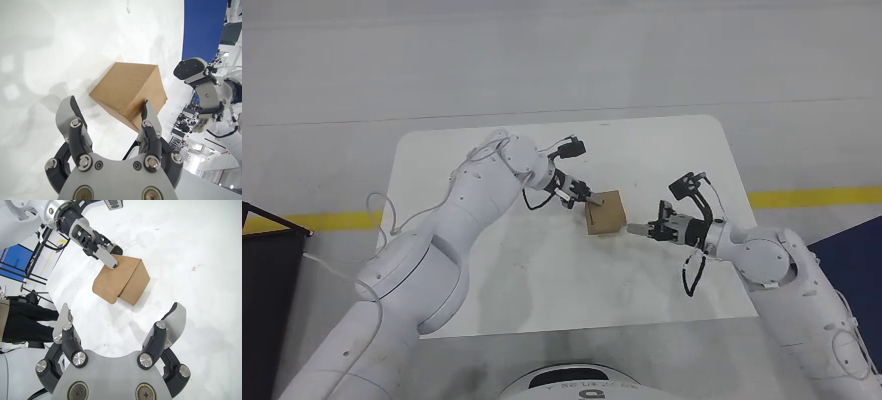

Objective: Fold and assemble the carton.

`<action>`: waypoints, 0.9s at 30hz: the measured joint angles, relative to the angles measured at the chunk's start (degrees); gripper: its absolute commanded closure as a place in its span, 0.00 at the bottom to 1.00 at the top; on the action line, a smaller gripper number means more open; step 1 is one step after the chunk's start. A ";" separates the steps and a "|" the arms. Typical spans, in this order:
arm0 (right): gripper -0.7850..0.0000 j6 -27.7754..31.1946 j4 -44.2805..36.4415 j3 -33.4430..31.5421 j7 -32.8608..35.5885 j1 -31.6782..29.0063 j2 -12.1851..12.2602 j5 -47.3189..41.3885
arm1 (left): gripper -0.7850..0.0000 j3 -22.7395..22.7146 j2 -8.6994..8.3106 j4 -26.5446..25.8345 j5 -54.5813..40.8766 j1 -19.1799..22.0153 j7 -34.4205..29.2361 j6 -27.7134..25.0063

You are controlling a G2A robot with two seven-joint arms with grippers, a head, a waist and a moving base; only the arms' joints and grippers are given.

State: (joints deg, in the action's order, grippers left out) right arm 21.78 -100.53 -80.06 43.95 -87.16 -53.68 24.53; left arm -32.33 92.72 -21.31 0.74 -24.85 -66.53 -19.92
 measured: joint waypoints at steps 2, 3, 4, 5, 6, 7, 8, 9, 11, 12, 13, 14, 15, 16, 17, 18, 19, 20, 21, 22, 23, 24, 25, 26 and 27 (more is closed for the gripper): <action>0.09 -3.07 -1.04 1.90 0.04 0.52 -0.20 3.83 | 0.25 -0.09 0.09 -0.01 0.11 -0.09 0.00 -0.10; 0.11 -4.40 -1.35 2.91 0.31 0.91 -0.30 5.66 | 0.25 -0.15 0.12 -0.01 0.12 -0.11 0.00 -0.12; 0.12 -5.64 -1.60 3.99 0.72 1.37 -0.41 7.39 | 0.26 -0.19 0.15 -0.01 0.15 -0.11 -0.01 -0.14; 0.15 -6.74 -1.77 5.09 1.24 1.89 -0.53 8.96 | 0.27 -0.22 0.17 0.02 0.26 -0.10 -0.04 -0.17; 0.19 -8.15 -1.97 6.51 2.09 2.66 -0.66 11.22 | 0.27 -0.25 0.20 0.07 0.44 -0.07 -0.10 -0.17; 0.20 -9.15 -2.17 7.55 2.58 3.22 -0.79 12.78 | 0.27 -0.27 0.23 0.09 0.56 -0.04 -0.12 -0.17; 0.20 -9.95 -2.38 8.49 2.75 3.72 -0.93 13.79 | 0.28 -0.30 0.25 0.09 0.66 -0.03 -0.13 -0.17; 0.22 -10.67 -2.54 9.45 2.75 4.30 -1.10 14.52 | 0.28 -0.33 0.28 0.10 0.80 -0.02 -0.15 -0.24; 0.24 -11.52 -2.62 10.40 2.61 5.06 -1.28 15.58 | 0.28 -0.34 0.35 -0.01 1.06 -0.04 -0.21 -0.28; 0.28 -12.19 -2.62 10.84 2.40 5.46 -1.38 16.23 | 0.28 -0.34 0.41 -0.14 1.19 -0.09 -0.25 -0.26; 0.33 -12.87 -2.58 11.09 2.28 5.72 -1.45 16.87 | 0.28 -0.35 0.46 -0.22 1.27 -0.11 -0.26 -0.24; 0.35 -13.87 -2.52 11.38 2.29 5.97 -1.50 18.03 | 0.29 -0.39 0.49 -0.29 1.31 -0.14 -0.26 -0.25; 0.35 -15.28 -2.65 12.05 2.48 6.22 -1.60 19.92 | 0.29 -0.47 0.54 -0.30 1.32 -0.18 -0.20 -0.33; 0.35 -16.06 -2.79 12.66 2.56 6.39 -1.71 20.86 | 0.29 -0.53 0.57 -0.29 1.31 -0.21 -0.18 -0.38; 0.36 -16.61 -2.86 13.22 2.60 6.58 -1.82 21.52 | 0.30 -0.57 0.60 -0.25 1.32 -0.21 -0.21 -0.43; 0.37 -17.23 -2.87 13.85 2.68 6.87 -1.94 22.43 | 0.29 -0.62 0.64 -0.21 1.39 -0.21 -0.27 -0.50; 0.37 -17.69 -2.87 14.25 2.76 7.07 -2.02 23.10 | 0.29 -0.66 0.67 -0.18 1.44 -0.20 -0.29 -0.53; 0.38 -18.10 -2.87 14.60 2.81 7.26 -2.10 23.62 | 0.29 -0.70 0.70 -0.14 1.50 -0.19 -0.30 -0.55; 0.40 -18.40 -2.90 14.96 2.77 7.48 -2.21 23.90 | 0.29 -0.74 0.74 -0.11 1.58 -0.18 -0.34 -0.61; 0.41 -18.42 -2.90 15.14 2.68 7.62 -2.28 23.87 | 0.29 -0.77 0.76 -0.08 1.65 -0.17 -0.40 -0.64; 0.41 -18.30 -2.90 15.29 2.54 7.78 -2.35 23.74 | 0.30 -0.83 0.80 -0.02 1.71 -0.15 -0.45 -0.67; 0.41 -18.16 -2.90 15.36 2.43 7.86 -2.40 23.59 | 0.30 -0.87 0.82 0.03 1.76 -0.14 -0.50 -0.69; 0.40 -18.02 -2.88 15.40 2.32 7.92 -2.44 23.44 | 0.30 -0.91 0.85 0.08 1.80 -0.13 -0.57 -0.69; 0.40 -17.93 -2.81 15.41 2.22 7.96 -2.49 23.33 | 0.30 -0.96 0.88 0.14 1.85 -0.12 -0.63 -0.71; 0.40 -17.96 -2.70 15.39 2.15 7.99 -2.52 23.28 | 0.30 -1.01 0.90 0.19 1.89 -0.11 -0.65 -0.73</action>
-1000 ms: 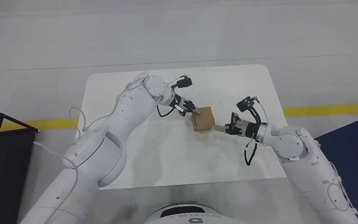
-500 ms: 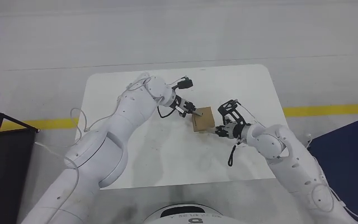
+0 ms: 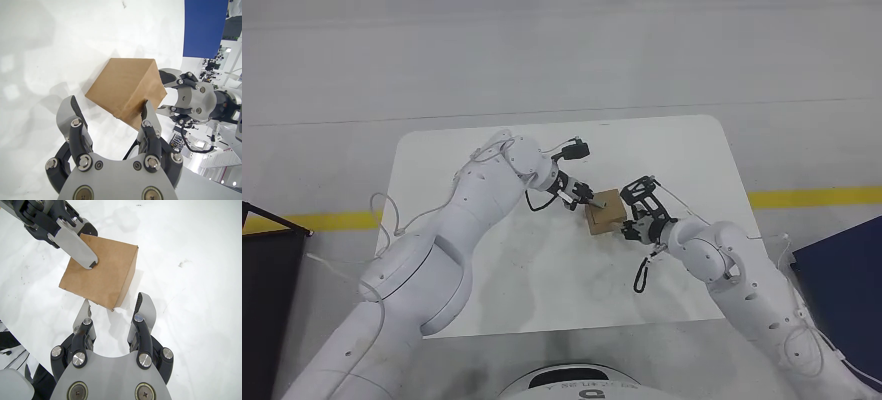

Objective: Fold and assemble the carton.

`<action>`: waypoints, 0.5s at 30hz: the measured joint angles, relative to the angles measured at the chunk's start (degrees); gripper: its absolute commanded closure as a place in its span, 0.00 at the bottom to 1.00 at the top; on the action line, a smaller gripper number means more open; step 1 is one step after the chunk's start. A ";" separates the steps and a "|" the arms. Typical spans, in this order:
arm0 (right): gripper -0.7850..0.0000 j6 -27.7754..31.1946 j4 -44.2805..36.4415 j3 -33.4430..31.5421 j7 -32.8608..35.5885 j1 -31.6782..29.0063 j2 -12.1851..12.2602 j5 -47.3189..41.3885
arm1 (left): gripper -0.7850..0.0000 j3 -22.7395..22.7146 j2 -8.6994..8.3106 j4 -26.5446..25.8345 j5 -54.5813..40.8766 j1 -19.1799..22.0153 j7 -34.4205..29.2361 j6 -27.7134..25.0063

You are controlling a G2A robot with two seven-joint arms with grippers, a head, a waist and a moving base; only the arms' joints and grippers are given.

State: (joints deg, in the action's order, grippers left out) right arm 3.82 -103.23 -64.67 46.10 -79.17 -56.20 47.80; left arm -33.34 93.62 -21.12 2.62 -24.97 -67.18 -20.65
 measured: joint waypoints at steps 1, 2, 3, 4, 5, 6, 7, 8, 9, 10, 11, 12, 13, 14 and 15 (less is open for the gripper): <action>0.40 -0.15 0.20 -0.08 -0.06 0.03 -0.03 -0.12 | 0.31 -0.04 0.02 0.05 0.04 0.00 -0.01 -0.03; 0.40 -0.35 0.48 -0.23 -0.15 0.08 -0.06 -0.28 | 0.31 -0.08 0.04 0.08 0.09 0.01 -0.03 -0.08; 0.40 -0.63 0.89 -0.48 -0.31 0.15 -0.09 -0.54 | 0.31 -0.12 0.06 0.14 0.22 0.04 -0.03 -0.16; 0.40 -0.77 1.14 -0.66 -0.44 0.18 -0.11 -0.74 | 0.31 -0.15 0.08 0.19 0.33 0.06 -0.03 -0.19; 0.40 -0.82 1.32 -0.80 -0.56 0.19 -0.14 -0.93 | 0.31 -0.18 0.09 0.22 0.41 0.07 -0.05 -0.21; 0.40 -0.77 1.42 -0.89 -0.64 0.18 -0.16 -1.08 | 0.32 -0.22 0.12 0.23 0.49 0.07 -0.13 -0.24; 0.40 -0.61 1.35 -0.88 -0.65 0.16 -0.19 -1.15 | 0.33 -0.26 0.14 0.23 0.54 0.07 -0.18 -0.26; 0.39 -0.33 1.15 -0.75 -0.62 0.11 -0.22 -1.18 | 0.33 -0.29 0.16 0.22 0.59 0.07 -0.23 -0.26; 0.39 0.08 0.77 -0.43 -0.48 0.06 -0.27 -1.13 | 0.33 -0.32 0.21 0.16 0.66 0.07 -0.28 -0.24; 0.39 0.33 0.51 -0.14 -0.36 0.05 -0.31 -0.98 | 0.33 -0.34 0.25 0.10 0.70 0.04 -0.31 -0.21; 0.40 0.52 0.32 0.18 -0.23 0.08 -0.36 -0.80 | 0.34 -0.37 0.29 0.04 0.72 0.01 -0.34 -0.18; 0.42 0.67 0.22 0.56 -0.07 0.19 -0.44 -0.62 | 0.34 -0.39 0.35 0.00 0.77 -0.01 -0.39 -0.16; 0.42 0.73 0.23 0.80 0.03 0.33 -0.50 -0.54 | 0.35 -0.41 0.40 0.00 0.82 -0.01 -0.42 -0.15; 0.43 0.79 0.32 0.98 0.10 0.50 -0.56 -0.49 | 0.35 -0.42 0.44 0.01 0.88 -0.01 -0.45 -0.16; 0.45 0.82 0.51 1.13 0.14 0.72 -0.63 -0.49 | 0.33 -0.46 0.48 0.06 0.95 0.01 -0.46 -0.20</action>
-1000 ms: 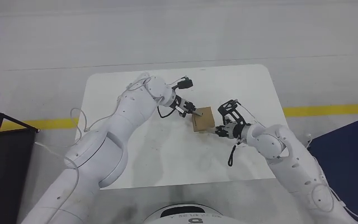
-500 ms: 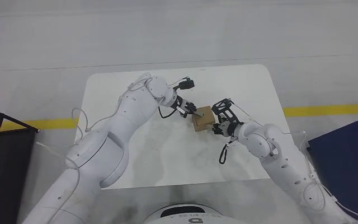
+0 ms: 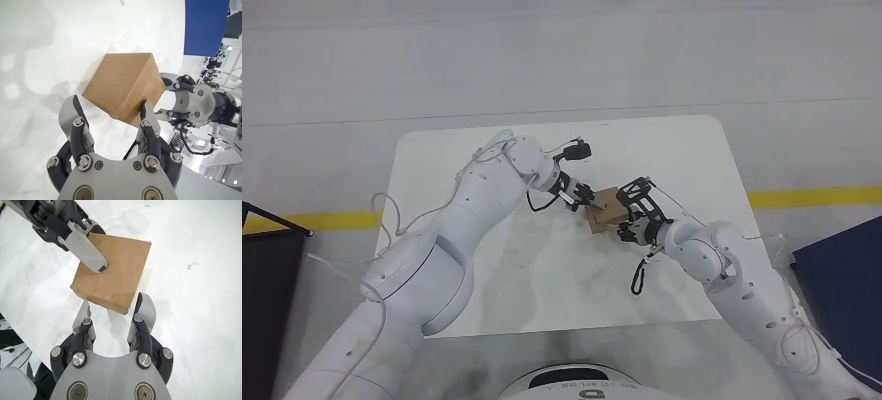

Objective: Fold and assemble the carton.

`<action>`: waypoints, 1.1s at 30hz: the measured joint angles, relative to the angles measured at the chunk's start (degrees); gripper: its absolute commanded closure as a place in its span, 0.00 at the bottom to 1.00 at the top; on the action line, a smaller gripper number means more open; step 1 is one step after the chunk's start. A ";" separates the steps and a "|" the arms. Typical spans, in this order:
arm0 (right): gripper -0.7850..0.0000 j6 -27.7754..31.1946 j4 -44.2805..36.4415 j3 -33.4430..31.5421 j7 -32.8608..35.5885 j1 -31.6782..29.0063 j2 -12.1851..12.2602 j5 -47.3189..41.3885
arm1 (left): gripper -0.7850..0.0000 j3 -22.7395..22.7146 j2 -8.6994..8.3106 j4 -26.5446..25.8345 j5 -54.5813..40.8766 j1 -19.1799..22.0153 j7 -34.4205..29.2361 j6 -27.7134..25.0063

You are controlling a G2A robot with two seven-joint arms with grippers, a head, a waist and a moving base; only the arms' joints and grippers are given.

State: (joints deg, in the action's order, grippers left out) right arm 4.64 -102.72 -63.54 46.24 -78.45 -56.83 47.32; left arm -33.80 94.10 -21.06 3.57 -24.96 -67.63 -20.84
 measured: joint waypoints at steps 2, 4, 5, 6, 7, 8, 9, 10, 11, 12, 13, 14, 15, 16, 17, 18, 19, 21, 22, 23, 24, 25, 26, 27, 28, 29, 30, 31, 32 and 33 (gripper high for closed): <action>0.48 -0.01 0.41 0.01 0.00 0.32 -0.09 -0.24 | 0.35 -0.08 0.06 0.11 0.06 0.05 0.00 -0.07; 0.52 0.09 0.86 -0.18 -0.03 0.56 -0.15 -0.73 | 0.34 -0.21 0.09 0.30 0.12 0.14 0.01 -0.19; 0.54 0.25 1.00 -0.27 -0.04 0.63 -0.18 -0.92 | 0.33 -0.30 0.10 0.41 0.15 0.19 -0.01 -0.29; 0.55 0.37 1.03 -0.29 -0.03 0.66 -0.19 -0.98 | 0.32 -0.36 0.10 0.49 0.17 0.21 -0.02 -0.37; 0.56 0.53 1.01 -0.27 0.04 0.69 -0.21 -1.03 | 0.31 -0.42 0.10 0.57 0.21 0.23 -0.04 -0.44; 0.57 0.70 0.90 -0.17 0.14 0.73 -0.24 -1.07 | 0.30 -0.48 0.10 0.64 0.24 0.24 -0.05 -0.52; 0.58 0.88 0.71 0.01 0.30 0.80 -0.29 -1.07 | 0.28 -0.55 0.10 0.70 0.28 0.25 -0.04 -0.61; 0.59 0.97 0.58 0.17 0.38 0.86 -0.33 -1.00 | 0.26 -0.60 0.10 0.74 0.32 0.25 -0.03 -0.65; 0.60 1.01 0.50 0.31 0.43 0.92 -0.37 -0.92 | 0.24 -0.66 0.10 0.77 0.36 0.25 -0.02 -0.69; 0.62 1.02 0.44 0.49 0.48 0.99 -0.43 -0.85 | 0.18 -0.74 0.10 0.83 0.41 0.27 0.01 -0.76; 0.65 1.01 0.43 0.59 0.50 1.05 -0.47 -0.85 | 0.11 -0.81 0.09 0.89 0.44 0.31 0.01 -0.81; 0.66 0.99 0.43 0.67 0.51 1.10 -0.51 -0.85 | 0.07 -0.89 0.07 0.94 0.46 0.36 0.01 -0.87; 0.70 1.00 0.46 0.76 0.55 1.17 -0.55 -0.85 | 0.02 -1.00 0.04 1.00 0.49 0.44 0.00 -0.98; 0.73 1.02 0.50 0.80 0.57 1.21 -0.58 -0.85 | 0.00 -1.11 0.02 1.06 0.48 0.50 0.05 -1.12; 0.74 1.04 0.55 0.81 0.58 1.25 -0.60 -0.86 | 0.00 -1.23 -0.02 1.15 0.46 0.56 0.15 -1.31; 0.76 0.95 0.62 0.77 0.57 1.26 -0.64 -0.97 | 0.00 -1.42 -0.09 1.26 0.40 0.64 0.33 -1.59; 0.78 0.86 0.62 0.68 0.53 1.24 -0.65 -1.12 | 0.00 -1.59 -0.14 1.35 0.30 0.70 0.51 -1.83; 0.78 0.88 0.49 0.37 0.38 1.05 -0.67 -1.63 | 0.00 -2.07 -0.34 1.63 0.02 0.87 1.06 -2.54; 0.77 0.99 0.40 0.23 0.33 0.93 -0.67 -1.84 | 0.00 -2.33 -0.46 1.77 -0.19 0.92 1.30 -2.89; 0.76 1.12 0.29 0.12 0.30 0.80 -0.66 -2.01 | 0.00 -2.62 -0.59 1.93 -0.44 0.97 1.51 -3.23; 0.76 1.30 0.10 0.03 0.28 0.61 -0.65 -2.19 | 0.00 -2.98 -0.79 2.18 -0.64 1.07 1.79 -3.64; 0.75 1.50 -0.07 0.02 0.24 0.47 -0.66 -2.38 | 0.00 -3.24 -0.98 2.41 -0.72 1.16 1.96 -3.95; 0.75 1.82 -0.29 0.09 0.17 0.31 -0.68 -2.74 | 0.00 -3.52 -1.19 2.66 -0.81 1.23 2.15 -4.27; 0.75 2.55 -0.62 0.33 0.09 0.12 -0.74 -3.50 | 0.00 -3.93 -1.50 3.03 -0.98 1.31 2.42 -4.75; 0.75 3.19 -0.84 0.57 0.05 0.01 -0.78 -4.11 | 0.00 -4.27 -1.76 3.34 -1.13 1.37 2.65 -5.13; 0.75 3.86 -1.02 0.84 -0.03 -0.04 -0.84 -4.71 | 0.00 -4.63 -2.06 3.67 -1.29 1.44 2.91 -5.52; 0.75 4.74 -1.17 1.23 -0.27 -0.05 -0.93 -5.57 | 0.00 -5.16 -2.48 4.12 -1.56 1.52 3.33 -6.08; 0.73 5.34 -1.19 1.52 -0.54 -0.02 -1.01 -6.24 | 0.00 -5.59 -2.83 4.44 -1.81 1.56 3.66 -6.54; 0.70 5.92 -1.17 1.82 -0.89 0.06 -1.11 -6.95 | 0.00 -6.04 -3.20 4.78 -2.05 1.61 4.02 -7.03; 0.67 6.76 -1.08 2.28 -1.43 0.19 -1.25 -8.05 | 0.00 -6.70 -3.73 5.24 -2.50 1.63 4.53 -7.70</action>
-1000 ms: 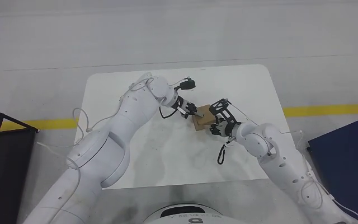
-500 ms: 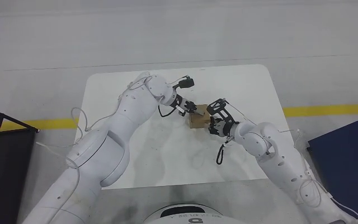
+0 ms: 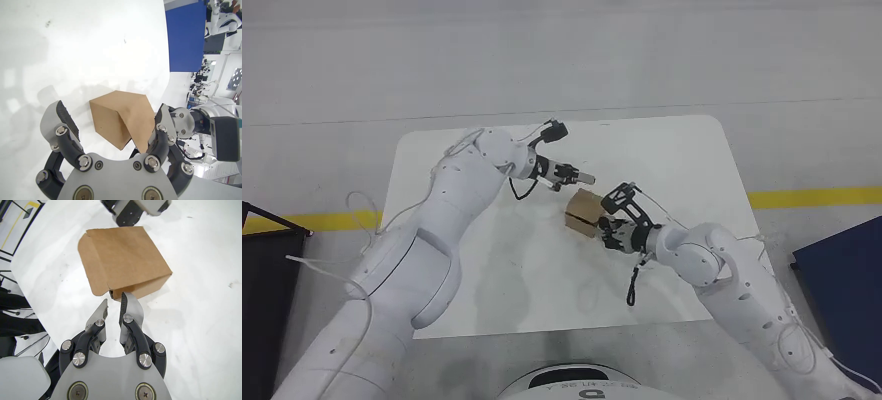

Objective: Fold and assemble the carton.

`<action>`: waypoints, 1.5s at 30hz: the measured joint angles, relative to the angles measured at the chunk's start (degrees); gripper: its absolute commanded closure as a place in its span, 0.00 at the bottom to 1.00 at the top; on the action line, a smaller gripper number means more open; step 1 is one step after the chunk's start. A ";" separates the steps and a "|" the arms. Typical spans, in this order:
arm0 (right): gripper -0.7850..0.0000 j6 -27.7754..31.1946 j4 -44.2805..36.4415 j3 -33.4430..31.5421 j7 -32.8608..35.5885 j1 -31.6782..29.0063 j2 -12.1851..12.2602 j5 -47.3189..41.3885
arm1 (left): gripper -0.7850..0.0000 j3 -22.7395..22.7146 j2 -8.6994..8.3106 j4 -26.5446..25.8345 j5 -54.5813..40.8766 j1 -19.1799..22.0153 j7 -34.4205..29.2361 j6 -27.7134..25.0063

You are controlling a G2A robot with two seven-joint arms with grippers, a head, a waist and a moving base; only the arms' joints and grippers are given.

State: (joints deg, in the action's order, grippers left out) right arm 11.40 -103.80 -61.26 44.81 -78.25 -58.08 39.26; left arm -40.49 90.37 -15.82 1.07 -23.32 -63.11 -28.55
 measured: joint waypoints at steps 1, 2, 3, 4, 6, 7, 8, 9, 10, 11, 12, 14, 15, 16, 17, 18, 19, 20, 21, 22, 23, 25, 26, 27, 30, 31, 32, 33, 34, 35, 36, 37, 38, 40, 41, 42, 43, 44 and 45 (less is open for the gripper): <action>0.67 0.73 0.11 0.41 -0.40 0.13 -0.12 -0.90 | 0.00 -0.50 -0.42 0.31 -0.32 0.01 0.37 -0.52; 0.65 1.52 0.26 0.85 -0.72 0.30 -0.24 -1.81 | 0.00 -1.00 -0.85 0.56 -0.66 0.00 0.73 -1.09; 0.63 2.67 0.49 1.48 -1.12 0.57 -0.41 -3.06 | 0.00 -1.73 -1.43 0.79 -1.28 -0.13 1.18 -1.89; 0.64 3.55 0.70 1.96 -1.47 0.79 -0.55 -4.06 | 0.00 -2.29 -1.88 0.91 -1.78 -0.28 1.47 -2.50; 0.65 5.33 1.24 3.10 -2.31 1.41 -0.89 -6.15 | 0.00 -3.57 -2.99 1.06 -2.79 -0.68 2.15 -3.91; 0.67 5.95 1.49 3.59 -2.83 1.70 -1.05 -7.01 | 0.00 -4.17 -3.48 1.02 -3.32 -0.91 2.40 -4.56; 0.69 6.55 1.78 4.02 -3.45 2.00 -1.22 -7.95 | 0.00 -4.80 -4.00 0.90 -3.93 -1.17 2.64 -5.26; 0.68 7.22 2.23 4.37 -4.55 2.41 -1.44 -9.28 | 0.00 -5.69 -4.70 0.61 -4.79 -1.55 2.95 -6.23; 0.67 7.70 2.59 4.53 -5.45 2.68 -1.58 -10.33 | 0.00 -6.37 -5.24 0.25 -5.43 -1.85 3.14 -6.94; 0.64 8.24 2.97 4.62 -6.09 2.95 -1.69 -11.26 | 0.00 -7.05 -5.79 -0.25 -6.05 -2.18 3.26 -7.61; 0.61 8.89 3.44 4.60 -6.39 3.33 -1.77 -12.16 | 0.00 -7.91 -6.51 -1.14 -6.75 -2.71 3.29 -8.27; 0.53 9.61 3.81 4.16 -5.98 3.76 -1.72 -12.83 | 0.00 -9.06 -7.60 -3.19 -7.42 -3.80 3.11 -8.57; 0.51 9.96 3.55 3.54 -5.32 3.80 -1.56 -12.71 | 0.00 -9.69 -8.31 -5.00 -7.45 -4.72 2.92 -8.23; 0.51 10.31 2.97 2.88 -4.73 3.60 -1.37 -12.63 | 0.00 -10.14 -8.85 -6.54 -7.37 -5.54 2.80 -7.72; 0.52 10.98 1.75 1.75 -3.97 3.05 -1.05 -12.76 | 0.00 -10.74 -9.58 -8.78 -7.13 -6.84 2.69 -6.77; 0.53 11.74 0.57 0.76 -3.48 2.45 -0.79 -13.14 | 0.00 -11.21 -10.13 -10.58 -6.94 -7.93 2.64 -5.90; 0.54 12.72 -0.76 -0.34 -3.12 1.73 -0.51 -13.77 | 0.00 -11.70 -10.68 -12.50 -6.74 -9.10 2.64 -4.91; 0.55 13.76 -2.17 -1.53 -2.97 0.94 -0.22 -14.41 | 0.00 -12.20 -11.22 -14.55 -6.41 -10.35 2.70 -3.83; 0.56 15.00 -4.08 -3.11 -3.07 -0.12 0.13 -14.92 | 0.00 -12.87 -11.94 -17.45 -5.83 -12.06 2.94 -2.32; 0.56 15.57 -5.46 -4.23 -3.32 -0.86 0.35 -14.76 | 0.00 -13.39 -12.47 -19.76 -5.36 -13.37 3.19 -1.18; 0.57 15.53 -7.09 -5.58 -3.87 -1.67 0.60 -13.41 | 0.00 -14.10 -13.12 -22.96 -4.81 -15.19 3.49 0.35; 0.58 13.87 -8.63 -6.77 -5.01 -2.33 0.75 -10.05 | 0.00 -15.13 -14.02 -27.72 -3.99 -17.88 3.78 2.63; 0.58 12.65 -8.86 -6.85 -5.50 -2.28 0.74 -8.21 | 0.00 -15.64 -14.42 -30.06 -3.68 -19.18 3.87 3.72; 0.57 10.94 -8.79 -6.43 -5.78 -1.84 0.64 -5.68 | 0.00 -16.33 -14.93 -32.93 -3.23 -20.80 3.97 5.04; 0.54 7.49 -7.02 -3.60 -4.75 0.46 0.18 0.02 | 0.00 -18.19 -16.10 -38.81 -2.12 -24.10 4.10 7.66; 0.50 6.64 -6.23 -2.50 -3.89 1.38 0.01 1.70 | 0.00 -18.71 -16.40 -40.29 -1.87 -24.96 4.10 8.28; 0.41 5.66 -5.13 -1.05 -2.73 2.67 -0.24 3.49 | 0.00 -19.36 -16.77 -42.10 -1.48 -26.03 4.08 9.04; 0.38 4.94 -4.31 -0.08 -2.00 3.65 -0.43 4.59 | 0.00 -19.83 -17.04 -43.31 -1.17 -26.76 4.07 9.56; 0.34 4.31 -3.63 0.82 -1.41 4.60 -0.63 5.56 | 0.00 -20.30 -17.29 -44.41 -0.90 -27.45 4.08 10.03; 0.33 3.81 -3.14 1.59 -1.02 5.44 -0.81 6.24 | 0.00 -20.73 -17.52 -45.40 -0.67 -28.09 4.08 10.45; 0.33 3.33 -2.76 2.34 -0.71 6.29 -1.00 6.75 | 0.00 -21.19 -17.78 -46.52 -0.46 -28.80 4.08 10.87; 0.33 2.95 -2.57 2.77 -0.51 6.85 -1.12 7.27 | 0.00 -21.53 -17.96 -47.31 -0.32 -29.32 4.08 11.20; 0.34 2.50 -2.45 3.12 -0.34 7.32 -1.23 7.95 | 0.00 -21.84 -18.14 -48.06 -0.19 -29.82 4.08 11.52; 0.34 1.47 -2.33 3.83 -0.04 8.10 -1.43 9.54 | 0.00 -22.32 -18.44 -49.49 0.06 -30.82 4.15 12.11; 0.35 1.08 -2.27 4.13 0.12 8.36 -1.52 10.16 | 0.00 -22.42 -18.54 -49.98 0.13 -31.18 4.27 12.31; 0.37 0.64 -2.20 4.58 0.39 8.68 -1.63 10.99 | 0.00 -22.46 -18.62 -50.56 0.16 -31.59 4.45 12.53; 0.38 0.34 -2.14 4.95 0.64 8.92 -1.71 11.63 | 0.00 -22.47 -18.67 -50.90 0.18 -31.81 4.55 12.67; 0.39 0.05 -2.07 5.32 0.91 9.17 -1.81 12.24 | 0.00 -22.49 -18.73 -51.17 0.21 -31.97 4.63 12.79; 0.39 -0.32 -1.97 5.77 1.20 9.49 -1.93 12.87 | 0.00 -22.50 -18.79 -51.44 0.20 -32.13 4.64 12.93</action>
State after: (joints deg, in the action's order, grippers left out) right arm 11.08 -105.77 -55.48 46.02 -68.77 -60.01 52.13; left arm -62.99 71.58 -67.26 1.27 -55.45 -58.46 -15.62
